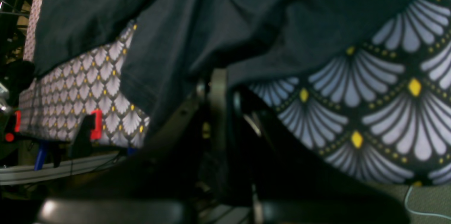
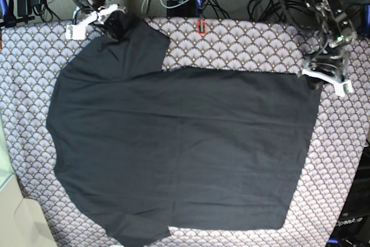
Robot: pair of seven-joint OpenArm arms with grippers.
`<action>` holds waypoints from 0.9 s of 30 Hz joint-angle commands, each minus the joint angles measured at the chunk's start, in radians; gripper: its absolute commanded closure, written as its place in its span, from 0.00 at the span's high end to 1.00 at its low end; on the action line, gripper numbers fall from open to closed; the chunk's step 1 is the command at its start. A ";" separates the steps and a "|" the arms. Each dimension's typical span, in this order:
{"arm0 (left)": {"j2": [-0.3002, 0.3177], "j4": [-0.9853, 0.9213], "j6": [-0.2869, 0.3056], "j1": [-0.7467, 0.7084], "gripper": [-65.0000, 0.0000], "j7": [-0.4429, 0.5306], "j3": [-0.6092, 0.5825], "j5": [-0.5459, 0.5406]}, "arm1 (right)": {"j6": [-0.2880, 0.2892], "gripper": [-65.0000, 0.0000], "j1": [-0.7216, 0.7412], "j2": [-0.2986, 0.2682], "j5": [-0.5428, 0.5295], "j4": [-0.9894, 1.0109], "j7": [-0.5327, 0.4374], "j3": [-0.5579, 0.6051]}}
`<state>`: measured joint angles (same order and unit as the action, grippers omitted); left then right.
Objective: Fold the T-shirt properly
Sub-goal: 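Grasp the shirt's collar-side corners with the left and right grippers, then lift the collar edge and pull it over the shirt toward the hem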
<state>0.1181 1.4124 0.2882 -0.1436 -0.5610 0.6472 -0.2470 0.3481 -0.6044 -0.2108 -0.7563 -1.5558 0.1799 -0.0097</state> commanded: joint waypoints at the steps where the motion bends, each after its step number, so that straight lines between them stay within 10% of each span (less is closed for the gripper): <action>1: 0.012 0.014 0.003 0.008 0.40 0.022 -0.005 -0.005 | -0.017 0.00 -0.009 -0.009 0.013 -0.004 0.027 -0.002; 9: -0.008 0.012 0.003 0.005 0.37 0.022 -0.004 0.001 | -0.016 0.00 -0.007 -0.009 0.013 -0.004 0.027 -0.005; 14: -0.008 0.014 0.003 -0.003 0.00 0.022 -0.004 0.001 | -0.016 0.00 0.004 -0.017 0.013 -0.004 0.027 -0.005; 27: -0.008 0.098 -0.002 -0.009 0.00 0.014 -0.002 -0.008 | -0.016 0.00 0.008 -0.057 0.013 -0.122 0.025 -0.008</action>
<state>0.0994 1.4887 0.2871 -0.1608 -0.5697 0.6407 -0.2489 0.3206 -0.5957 -0.2623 -0.7261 -1.6577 0.2249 -0.0158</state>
